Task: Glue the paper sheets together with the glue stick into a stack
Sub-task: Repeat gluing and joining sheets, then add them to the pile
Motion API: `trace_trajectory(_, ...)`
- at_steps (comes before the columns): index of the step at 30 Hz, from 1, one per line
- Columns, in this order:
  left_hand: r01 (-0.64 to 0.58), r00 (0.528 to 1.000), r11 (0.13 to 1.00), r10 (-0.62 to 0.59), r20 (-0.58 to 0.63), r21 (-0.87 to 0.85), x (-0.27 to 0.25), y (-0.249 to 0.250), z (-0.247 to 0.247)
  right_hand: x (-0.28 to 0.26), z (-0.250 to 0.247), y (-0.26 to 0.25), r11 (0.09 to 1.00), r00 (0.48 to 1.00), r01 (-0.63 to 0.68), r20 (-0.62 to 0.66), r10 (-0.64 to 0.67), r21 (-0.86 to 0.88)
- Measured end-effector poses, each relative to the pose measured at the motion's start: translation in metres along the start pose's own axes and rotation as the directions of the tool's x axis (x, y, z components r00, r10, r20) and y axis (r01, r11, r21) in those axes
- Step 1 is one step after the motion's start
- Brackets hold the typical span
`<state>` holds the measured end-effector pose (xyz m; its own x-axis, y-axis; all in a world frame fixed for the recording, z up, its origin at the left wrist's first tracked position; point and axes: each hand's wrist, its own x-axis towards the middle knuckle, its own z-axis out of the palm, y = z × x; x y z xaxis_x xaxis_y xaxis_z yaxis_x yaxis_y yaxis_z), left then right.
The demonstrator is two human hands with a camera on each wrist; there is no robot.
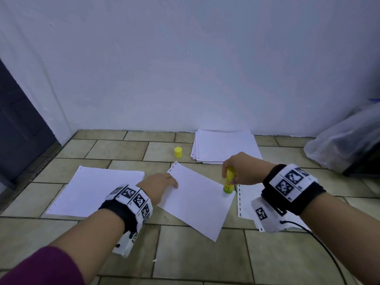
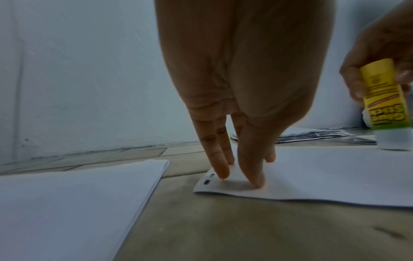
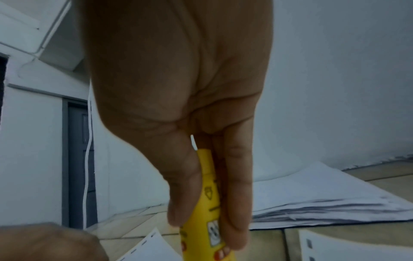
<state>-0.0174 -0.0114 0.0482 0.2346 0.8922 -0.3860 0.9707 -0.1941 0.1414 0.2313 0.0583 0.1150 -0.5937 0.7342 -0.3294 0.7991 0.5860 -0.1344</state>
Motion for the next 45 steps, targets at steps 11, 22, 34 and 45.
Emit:
trace_trajectory(11,0.081,0.997,0.992,-0.080,0.013,-0.098,-0.005,-0.016,0.008,0.011,-0.008,0.026,-0.164,0.956,0.051,-0.001,0.292,0.985)
trace_trajectory(22,0.097,0.995,0.994,-0.099,-0.028,-0.059,-0.004,-0.024,0.011,0.106,0.041,-0.038,0.643,0.884,-0.022,-0.286,0.371,0.765)
trace_trajectory(34,0.096,0.995,0.990,-0.099,-0.029,-0.106,-0.004,-0.028,0.008,0.114,0.043,-0.046,0.822,0.909,-0.091,-0.290,0.299,0.562)
trace_trajectory(45,0.075,0.997,0.994,-0.077,-0.023,-0.082,-0.010,-0.022,0.013,-0.002,0.053,0.062,0.777,0.810,-0.535,-0.060,0.584,0.331)
